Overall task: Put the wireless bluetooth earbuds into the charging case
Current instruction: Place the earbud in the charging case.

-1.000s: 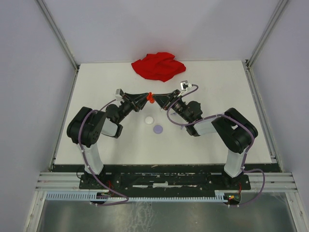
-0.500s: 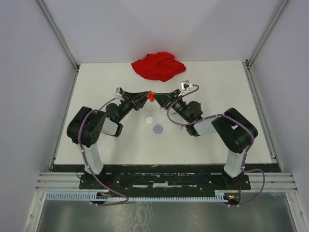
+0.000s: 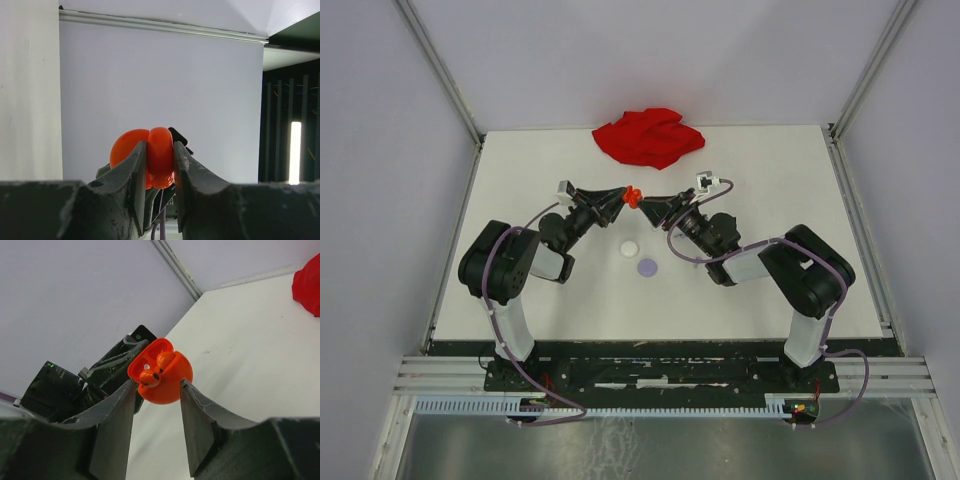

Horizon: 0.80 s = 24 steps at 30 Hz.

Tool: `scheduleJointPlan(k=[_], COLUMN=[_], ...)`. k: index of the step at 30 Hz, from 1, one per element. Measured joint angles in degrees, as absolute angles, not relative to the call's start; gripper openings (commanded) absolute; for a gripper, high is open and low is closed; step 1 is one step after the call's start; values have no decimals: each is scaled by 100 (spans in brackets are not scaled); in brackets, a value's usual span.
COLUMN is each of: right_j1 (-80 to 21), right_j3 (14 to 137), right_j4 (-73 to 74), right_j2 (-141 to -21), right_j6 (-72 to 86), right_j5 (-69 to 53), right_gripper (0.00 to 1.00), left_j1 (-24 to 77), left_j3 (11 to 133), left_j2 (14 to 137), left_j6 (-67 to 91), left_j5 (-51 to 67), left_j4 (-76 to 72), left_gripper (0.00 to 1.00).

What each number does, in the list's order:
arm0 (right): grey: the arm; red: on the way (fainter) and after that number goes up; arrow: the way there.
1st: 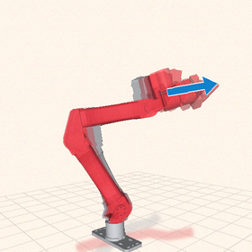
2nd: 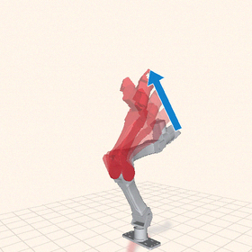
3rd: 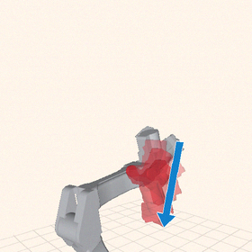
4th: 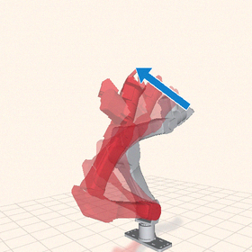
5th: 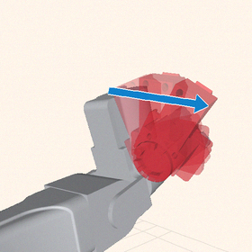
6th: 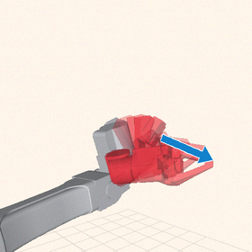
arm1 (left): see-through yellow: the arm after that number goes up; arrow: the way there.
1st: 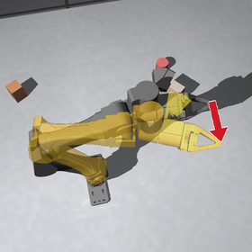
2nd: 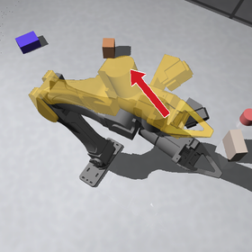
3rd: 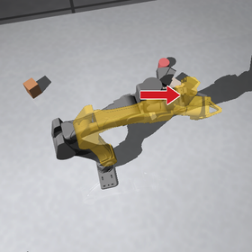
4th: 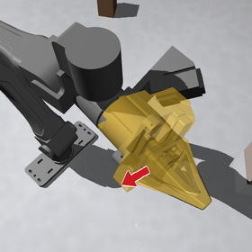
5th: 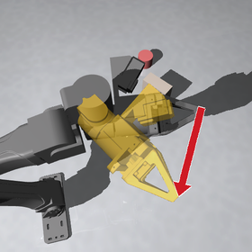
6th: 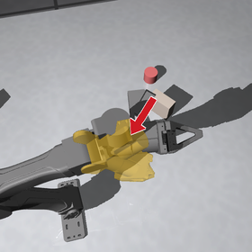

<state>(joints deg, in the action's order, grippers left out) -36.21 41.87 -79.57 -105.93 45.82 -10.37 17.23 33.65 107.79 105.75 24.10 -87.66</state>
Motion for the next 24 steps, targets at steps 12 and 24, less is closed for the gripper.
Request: scheduleJointPlan(k=[12,24], right_j1=[-3621,-3610], right_j3=[3579,5760], right_j4=[-6720,-711], right_j2=[-9006,-7690], right_j6=[3583,2235], right_j5=[-497,440], right_gripper=[63,80], left_j1=[1723,1721], left_j3=[3380,3385], left_j2=[10844,11083], left_j6=[10571,10547], left_j5=[2574,3227], left_j4=[-8766,-8764], left_gripper=[3,3])
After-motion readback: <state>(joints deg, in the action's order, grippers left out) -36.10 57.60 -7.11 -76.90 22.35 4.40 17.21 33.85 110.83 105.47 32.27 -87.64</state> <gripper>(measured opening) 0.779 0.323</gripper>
